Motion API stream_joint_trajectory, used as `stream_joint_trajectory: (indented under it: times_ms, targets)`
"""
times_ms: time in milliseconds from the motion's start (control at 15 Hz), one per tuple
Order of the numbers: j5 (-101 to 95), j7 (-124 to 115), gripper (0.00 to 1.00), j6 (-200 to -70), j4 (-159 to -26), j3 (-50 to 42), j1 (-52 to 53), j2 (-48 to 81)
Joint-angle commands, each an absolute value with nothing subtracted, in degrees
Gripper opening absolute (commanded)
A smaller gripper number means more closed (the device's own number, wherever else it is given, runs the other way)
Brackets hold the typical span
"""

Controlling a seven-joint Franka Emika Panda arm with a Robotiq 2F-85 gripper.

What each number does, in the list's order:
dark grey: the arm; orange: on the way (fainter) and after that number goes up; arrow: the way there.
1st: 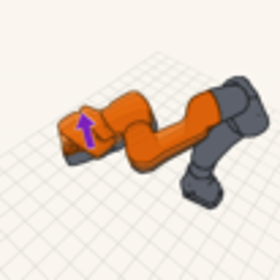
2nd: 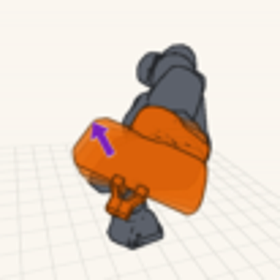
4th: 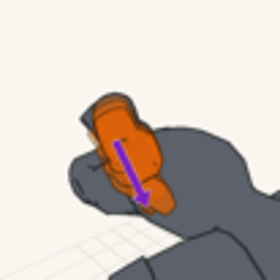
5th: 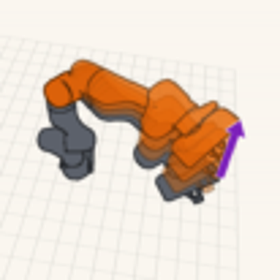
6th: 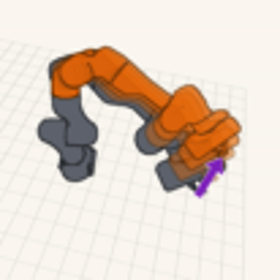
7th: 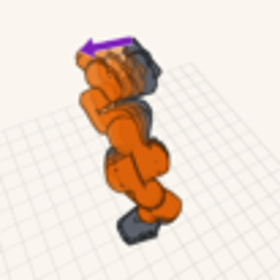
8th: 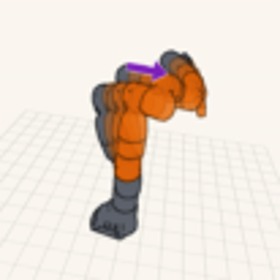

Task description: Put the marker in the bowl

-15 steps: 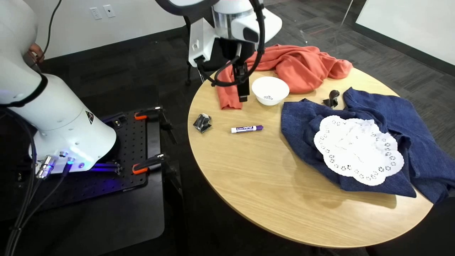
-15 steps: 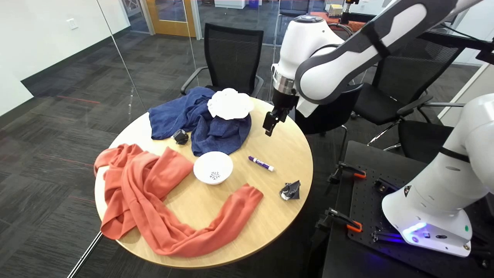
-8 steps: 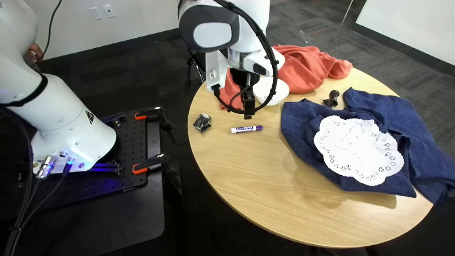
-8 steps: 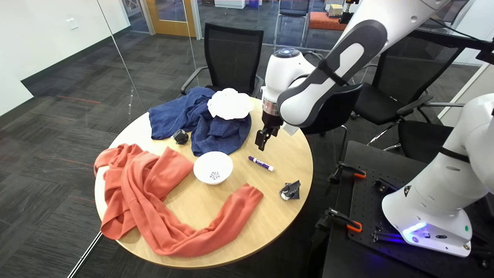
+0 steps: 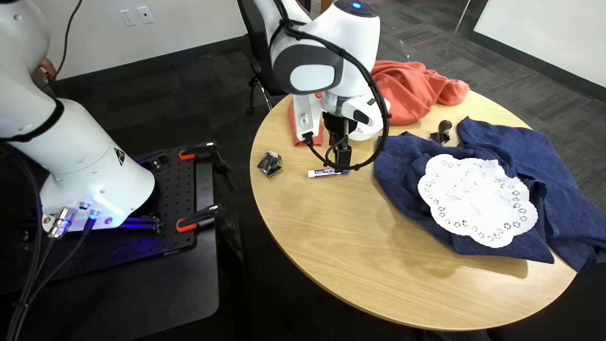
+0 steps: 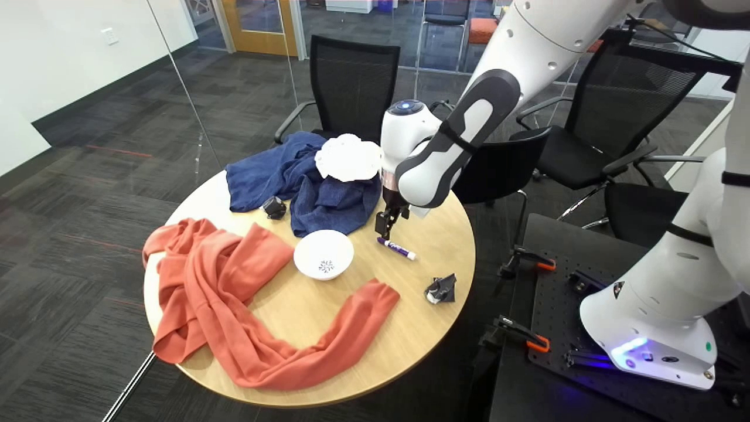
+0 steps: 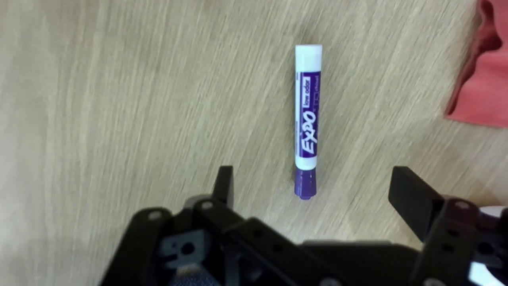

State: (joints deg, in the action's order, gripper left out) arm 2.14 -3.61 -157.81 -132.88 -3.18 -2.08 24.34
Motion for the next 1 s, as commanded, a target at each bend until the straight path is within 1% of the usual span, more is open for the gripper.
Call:
stream_joint_trajectory:
  times_ms: [0, 933]
  targets:
    - [3.0, -4.4, 1.00, -155.6, -129.2, -3.0, -2.4, 28.0]
    - [2.8, -4.7, 1.00, -154.3, -126.6, -3.7, -2.5, 33.0]
